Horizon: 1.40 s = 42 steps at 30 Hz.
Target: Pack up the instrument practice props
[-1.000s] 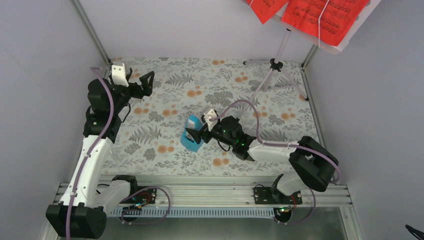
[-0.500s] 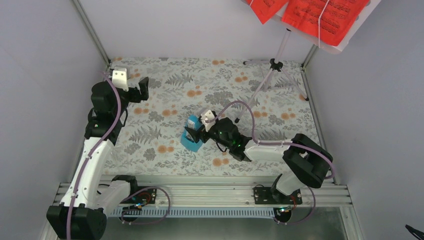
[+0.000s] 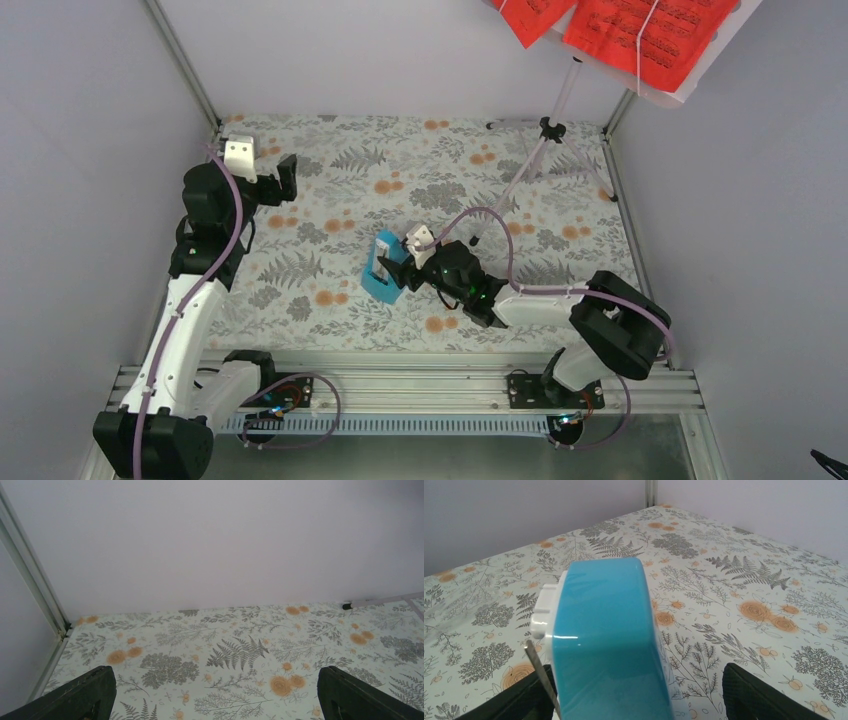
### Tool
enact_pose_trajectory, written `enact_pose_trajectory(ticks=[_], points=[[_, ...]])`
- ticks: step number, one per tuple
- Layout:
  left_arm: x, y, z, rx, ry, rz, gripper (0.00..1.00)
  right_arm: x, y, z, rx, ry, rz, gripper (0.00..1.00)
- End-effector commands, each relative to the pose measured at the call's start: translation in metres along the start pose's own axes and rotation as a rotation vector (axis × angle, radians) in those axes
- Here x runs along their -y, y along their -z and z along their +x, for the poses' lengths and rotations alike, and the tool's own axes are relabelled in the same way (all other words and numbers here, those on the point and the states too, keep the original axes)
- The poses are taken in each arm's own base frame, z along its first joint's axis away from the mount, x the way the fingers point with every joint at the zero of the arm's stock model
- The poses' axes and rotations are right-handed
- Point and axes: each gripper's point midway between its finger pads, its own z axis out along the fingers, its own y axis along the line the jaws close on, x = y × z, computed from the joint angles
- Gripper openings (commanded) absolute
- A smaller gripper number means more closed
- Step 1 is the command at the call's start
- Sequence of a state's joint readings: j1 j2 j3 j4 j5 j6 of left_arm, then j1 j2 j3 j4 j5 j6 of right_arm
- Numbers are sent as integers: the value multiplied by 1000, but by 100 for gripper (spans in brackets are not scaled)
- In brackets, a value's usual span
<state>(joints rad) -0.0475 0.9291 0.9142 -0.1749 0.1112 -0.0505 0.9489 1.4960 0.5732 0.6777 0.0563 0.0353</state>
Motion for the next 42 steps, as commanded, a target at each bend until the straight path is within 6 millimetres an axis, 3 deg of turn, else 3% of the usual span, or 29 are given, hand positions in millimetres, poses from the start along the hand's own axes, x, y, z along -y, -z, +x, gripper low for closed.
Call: enact_pose_trajectory(ticks=[1, 42], points=[[-2, 4, -2, 9, -17, -12, 100, 3, 6, -7, 32, -16, 27, 77], [1, 4, 0, 2, -15, 4, 100, -5, 4, -6, 64, -112, -58, 52]])
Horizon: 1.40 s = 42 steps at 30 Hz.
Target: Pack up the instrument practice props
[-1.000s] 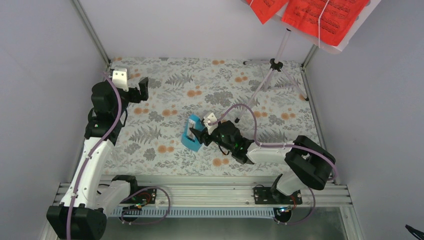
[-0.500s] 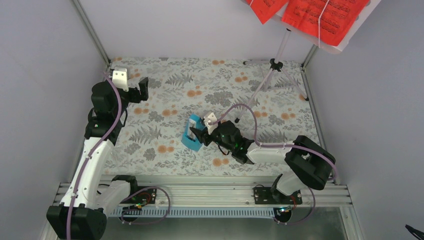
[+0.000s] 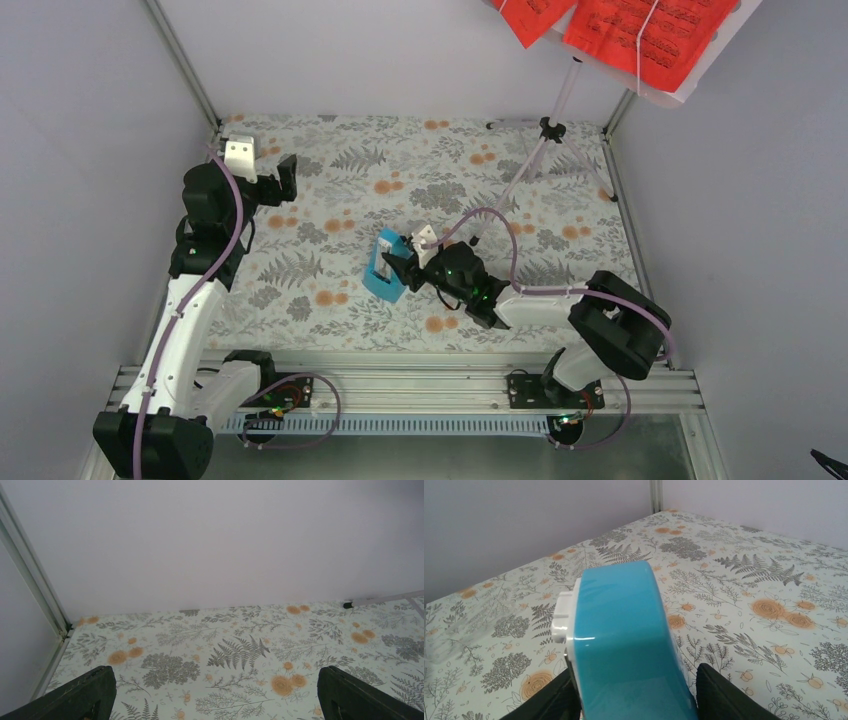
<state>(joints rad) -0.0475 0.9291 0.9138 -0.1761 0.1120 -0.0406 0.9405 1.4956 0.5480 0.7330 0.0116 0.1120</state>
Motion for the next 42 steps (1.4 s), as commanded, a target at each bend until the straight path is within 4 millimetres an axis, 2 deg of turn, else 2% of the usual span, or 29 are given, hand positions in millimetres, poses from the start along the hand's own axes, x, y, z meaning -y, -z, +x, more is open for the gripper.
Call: enact_pose_trajectory(ticks=[1, 12, 35, 42], points=[[1, 4, 0, 4, -5, 4, 100, -1, 0, -4, 37, -35, -22, 51], [1, 3, 0, 2, -4, 5, 100, 1, -1, -4, 34, -57, -28, 50], [2, 3, 1, 0, -3, 11, 100, 12, -12, -11, 19, -116, -16, 55], [1, 3, 1, 0, -3, 9, 100, 11, -11, -15, 26, -115, -25, 65]])
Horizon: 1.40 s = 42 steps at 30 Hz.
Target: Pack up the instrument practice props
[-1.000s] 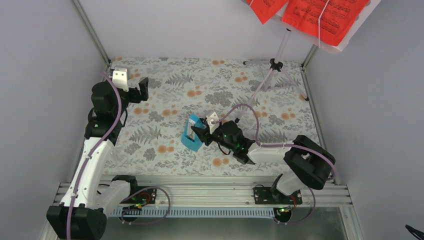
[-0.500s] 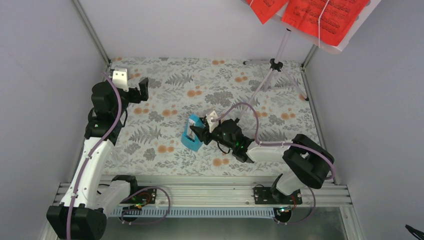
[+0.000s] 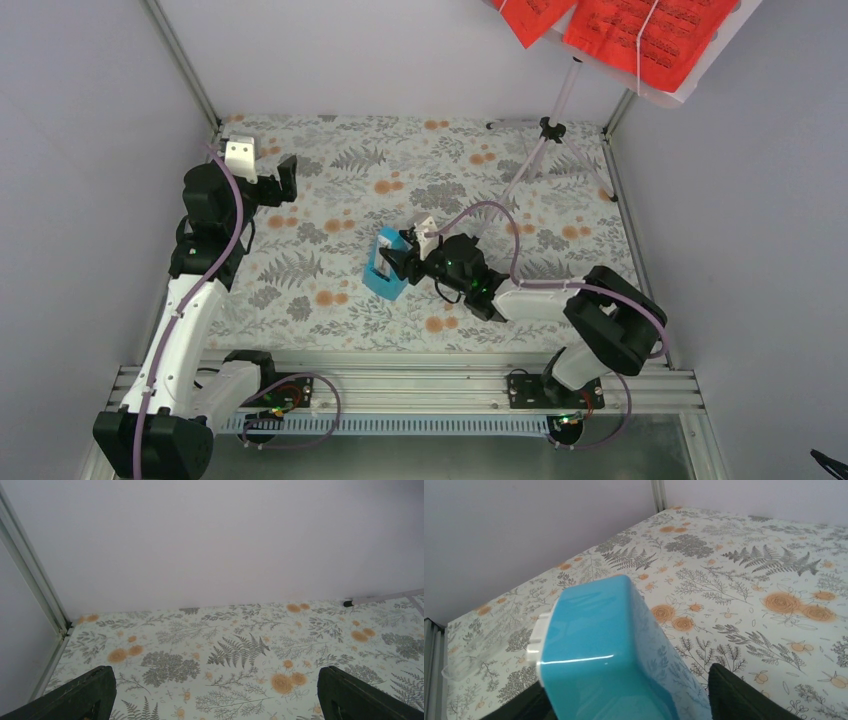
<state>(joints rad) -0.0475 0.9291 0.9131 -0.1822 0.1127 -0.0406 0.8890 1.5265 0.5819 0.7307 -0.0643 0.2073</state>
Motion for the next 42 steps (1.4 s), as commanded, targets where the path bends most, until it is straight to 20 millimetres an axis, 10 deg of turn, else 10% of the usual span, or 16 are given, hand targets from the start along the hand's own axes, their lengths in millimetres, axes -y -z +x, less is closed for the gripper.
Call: enact_pose_trajectory(ticks=[1, 12, 25, 42], points=[[1, 4, -1, 8, -3, 8, 100, 0, -2, -13, 30, -6, -5, 69], [32, 5, 1, 24, -13, 160, 95, -18, 33, -38, 53, 59, -72, 96], [145, 57, 101, 0, 120, 694, 91, 95, 131, -81, 248, -126, 276, 100], [191, 27, 164, -124, -117, 753, 87, 97, 133, -77, 281, -191, 232, 100]])
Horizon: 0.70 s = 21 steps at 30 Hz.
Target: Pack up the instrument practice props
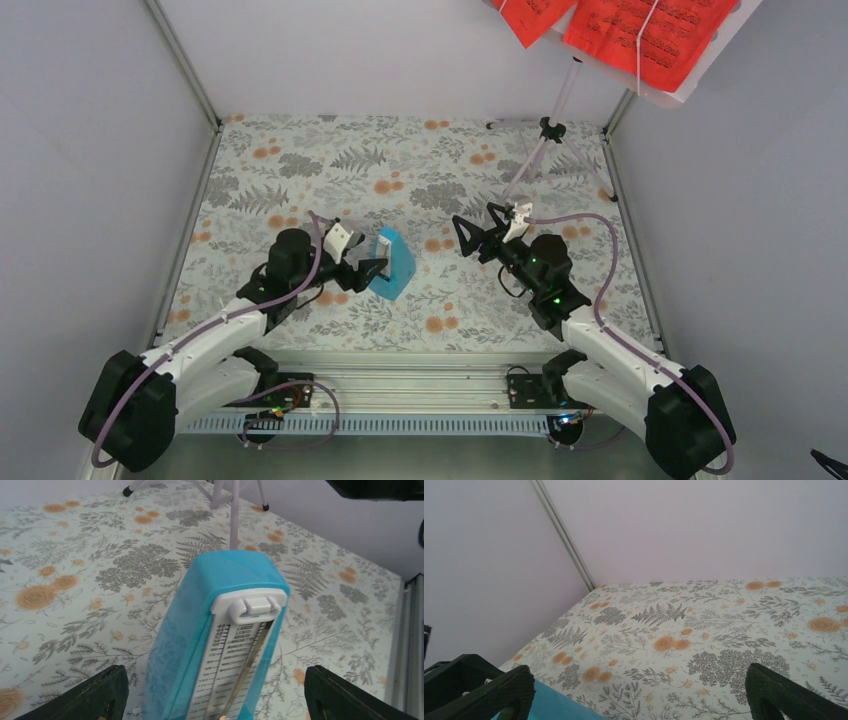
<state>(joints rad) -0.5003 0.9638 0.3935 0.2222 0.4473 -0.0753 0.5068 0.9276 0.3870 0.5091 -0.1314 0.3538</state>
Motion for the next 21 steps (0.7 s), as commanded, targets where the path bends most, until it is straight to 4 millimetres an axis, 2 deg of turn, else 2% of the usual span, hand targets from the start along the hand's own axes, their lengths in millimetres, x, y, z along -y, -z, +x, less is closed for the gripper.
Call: enact_pose_trajectory(ticks=[1, 5, 21], points=[[-1, -5, -21, 60, -104, -9, 83, 1, 1, 1, 13, -23, -15, 100], [-4, -14, -15, 18, -124, -15, 70, 2, -1, 3, 5, -25, -17, 100], [-6, -21, -14, 16, -156, -23, 62, 2, -3, 4, -4, -30, -25, 100]])
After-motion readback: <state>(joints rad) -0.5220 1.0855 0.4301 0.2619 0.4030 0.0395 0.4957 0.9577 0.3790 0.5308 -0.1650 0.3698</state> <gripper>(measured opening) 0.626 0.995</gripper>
